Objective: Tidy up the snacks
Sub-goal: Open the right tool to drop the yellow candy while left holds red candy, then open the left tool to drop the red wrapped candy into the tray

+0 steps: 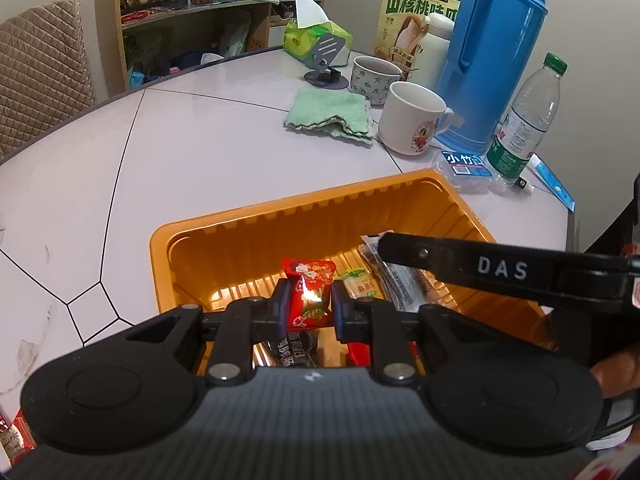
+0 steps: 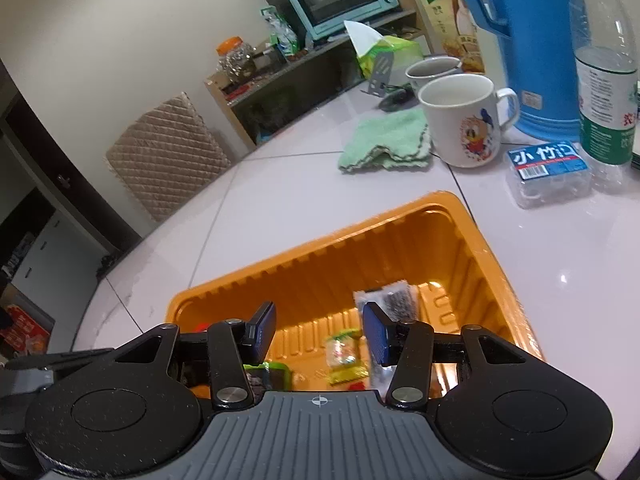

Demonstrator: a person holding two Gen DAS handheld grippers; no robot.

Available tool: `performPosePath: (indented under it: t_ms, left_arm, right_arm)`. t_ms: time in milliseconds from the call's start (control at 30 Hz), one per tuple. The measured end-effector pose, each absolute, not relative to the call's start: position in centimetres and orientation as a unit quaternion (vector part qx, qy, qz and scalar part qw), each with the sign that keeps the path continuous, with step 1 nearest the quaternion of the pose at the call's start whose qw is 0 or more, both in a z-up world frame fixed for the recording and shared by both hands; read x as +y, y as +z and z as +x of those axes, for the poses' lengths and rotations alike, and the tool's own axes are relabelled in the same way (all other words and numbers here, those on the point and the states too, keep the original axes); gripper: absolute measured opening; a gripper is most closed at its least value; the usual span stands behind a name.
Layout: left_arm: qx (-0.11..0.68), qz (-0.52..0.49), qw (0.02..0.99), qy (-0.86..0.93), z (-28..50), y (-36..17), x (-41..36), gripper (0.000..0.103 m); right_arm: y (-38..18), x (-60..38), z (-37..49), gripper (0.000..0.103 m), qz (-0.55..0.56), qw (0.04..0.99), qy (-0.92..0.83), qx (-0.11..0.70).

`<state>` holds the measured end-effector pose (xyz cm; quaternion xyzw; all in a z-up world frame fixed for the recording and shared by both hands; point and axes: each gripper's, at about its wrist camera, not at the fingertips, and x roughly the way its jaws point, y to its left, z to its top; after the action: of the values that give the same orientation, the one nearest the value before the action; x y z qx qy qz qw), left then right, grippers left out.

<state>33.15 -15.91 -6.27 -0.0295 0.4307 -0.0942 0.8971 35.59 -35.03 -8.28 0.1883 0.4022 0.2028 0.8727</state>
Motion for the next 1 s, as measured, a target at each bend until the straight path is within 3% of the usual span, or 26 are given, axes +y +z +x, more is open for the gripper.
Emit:
performPosePath:
  t_ms: [433, 633, 800, 1000]
  left_arm:
    - [0.428, -0.024, 0.898, -0.1, 34.2, -6.4, -17.0, 0.02]
    - [0.43, -0.027, 0.898, -0.092, 34.1, -6.3, -16.7, 0.028]
    - [0.435, -0.037, 0.896, -0.088, 33.3, -6.1, -16.0, 0.035]
    - [0.432, -0.05, 0.896, -0.083, 31.6, -5.4, -15.2, 0.05]
  right_arm:
    - [-8.7, -36.8, 35.0, 0.049, 0.198, 0.872, 0.179, 0.409]
    - [-8.4, -37.4, 34.6, 0.051, 0.203, 0.872, 0.176, 0.41]
    - [-8.1, -37.6, 33.7, 0.061, 0.199, 0.873, 0.175, 0.409]
    - [-7.4, -38.1, 32.3, 0.07, 0.196, 0.876, 0.179, 0.403]
